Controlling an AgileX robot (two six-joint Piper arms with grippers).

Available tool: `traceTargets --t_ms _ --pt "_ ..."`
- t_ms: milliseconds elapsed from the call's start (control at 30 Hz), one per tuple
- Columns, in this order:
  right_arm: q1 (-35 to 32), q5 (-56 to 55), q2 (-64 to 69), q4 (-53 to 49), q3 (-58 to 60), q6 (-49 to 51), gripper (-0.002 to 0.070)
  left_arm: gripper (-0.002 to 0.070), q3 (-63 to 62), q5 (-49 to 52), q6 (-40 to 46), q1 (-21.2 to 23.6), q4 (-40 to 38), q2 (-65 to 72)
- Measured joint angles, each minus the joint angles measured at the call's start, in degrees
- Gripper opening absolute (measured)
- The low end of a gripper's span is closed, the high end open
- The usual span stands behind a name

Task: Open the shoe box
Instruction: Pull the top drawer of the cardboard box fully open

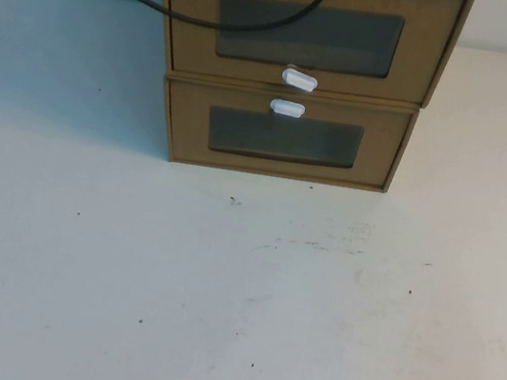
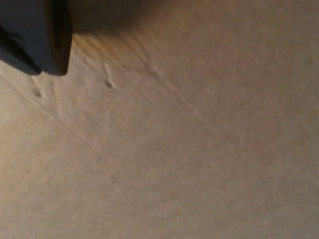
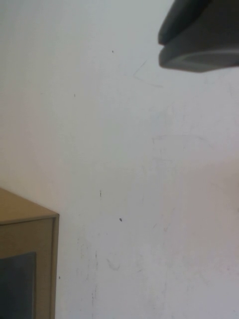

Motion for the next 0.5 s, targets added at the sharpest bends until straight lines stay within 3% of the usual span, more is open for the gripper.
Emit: traceTargets --t_ms 500 --pt "0.0 0.0 0.0 0.0 0.0 0.0 -0.0013 -0.0005 -0.5 -0.8 0.0 0.1 -1.2 1.0"
